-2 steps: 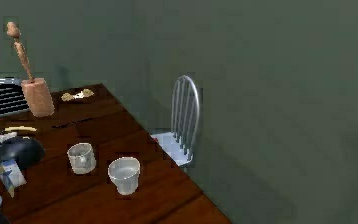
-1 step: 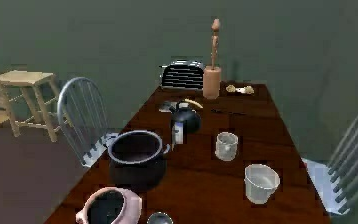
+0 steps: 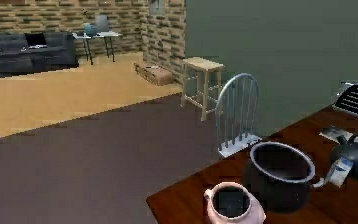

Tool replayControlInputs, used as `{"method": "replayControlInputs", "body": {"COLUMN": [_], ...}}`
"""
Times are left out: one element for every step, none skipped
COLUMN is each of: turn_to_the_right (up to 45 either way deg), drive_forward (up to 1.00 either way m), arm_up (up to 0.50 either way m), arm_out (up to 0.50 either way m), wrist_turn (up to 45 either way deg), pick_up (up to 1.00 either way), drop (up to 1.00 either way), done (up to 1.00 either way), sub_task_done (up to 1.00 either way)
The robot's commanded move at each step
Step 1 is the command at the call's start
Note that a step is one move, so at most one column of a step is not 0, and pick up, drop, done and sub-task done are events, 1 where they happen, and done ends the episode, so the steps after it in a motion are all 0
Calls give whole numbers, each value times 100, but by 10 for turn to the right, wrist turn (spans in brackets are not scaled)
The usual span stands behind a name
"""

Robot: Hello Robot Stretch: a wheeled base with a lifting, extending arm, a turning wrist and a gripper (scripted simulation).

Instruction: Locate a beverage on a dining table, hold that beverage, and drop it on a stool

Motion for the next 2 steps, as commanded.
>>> {"method": "replayControlInputs", "body": {"turn_to_the_right": [-360, 0], "drive_forward": [0, 65], "arm_up": [0, 0], "arm_out": [0, 0], "wrist_turn": [0, 0], "pick_up": [0, 0], "drop": [0, 0], "done": [0, 0], "sub_task_done": [0, 0]}}
